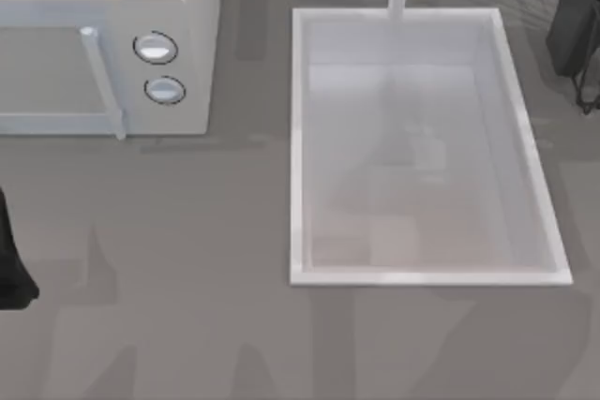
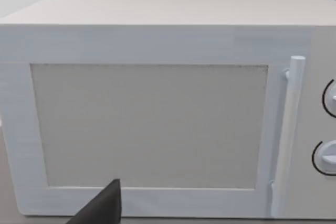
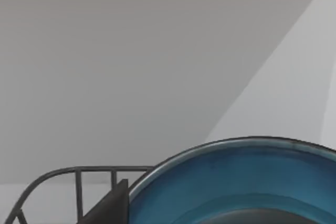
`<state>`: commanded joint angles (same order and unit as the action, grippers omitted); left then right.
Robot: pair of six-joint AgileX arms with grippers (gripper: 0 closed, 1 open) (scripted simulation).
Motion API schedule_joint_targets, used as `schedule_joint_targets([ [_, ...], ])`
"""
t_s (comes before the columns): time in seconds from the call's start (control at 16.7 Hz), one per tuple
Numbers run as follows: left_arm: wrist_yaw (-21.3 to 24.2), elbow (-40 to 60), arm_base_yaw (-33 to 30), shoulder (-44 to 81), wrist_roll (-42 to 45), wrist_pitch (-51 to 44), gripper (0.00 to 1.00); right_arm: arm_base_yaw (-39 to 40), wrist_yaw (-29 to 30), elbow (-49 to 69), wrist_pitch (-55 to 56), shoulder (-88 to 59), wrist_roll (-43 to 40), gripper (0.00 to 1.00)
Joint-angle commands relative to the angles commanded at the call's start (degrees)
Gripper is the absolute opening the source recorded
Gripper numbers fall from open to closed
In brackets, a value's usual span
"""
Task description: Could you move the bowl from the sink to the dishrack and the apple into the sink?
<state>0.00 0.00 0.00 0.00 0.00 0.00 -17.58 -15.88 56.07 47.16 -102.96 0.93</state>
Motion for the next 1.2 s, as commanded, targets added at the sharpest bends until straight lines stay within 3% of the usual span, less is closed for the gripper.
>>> schedule_joint_targets([
  [0.48,0.0,0.0,0.0,0.0,0.0,0.0,1.0,1.76,1.64,-5.94,-5.78,12.34,0.16,1.0],
  [1.2,0.0,0.0,0.0,0.0,0.0,0.0,1.0,11.3,11.11,-37.86,-32.78,71.03,0.32,1.0],
])
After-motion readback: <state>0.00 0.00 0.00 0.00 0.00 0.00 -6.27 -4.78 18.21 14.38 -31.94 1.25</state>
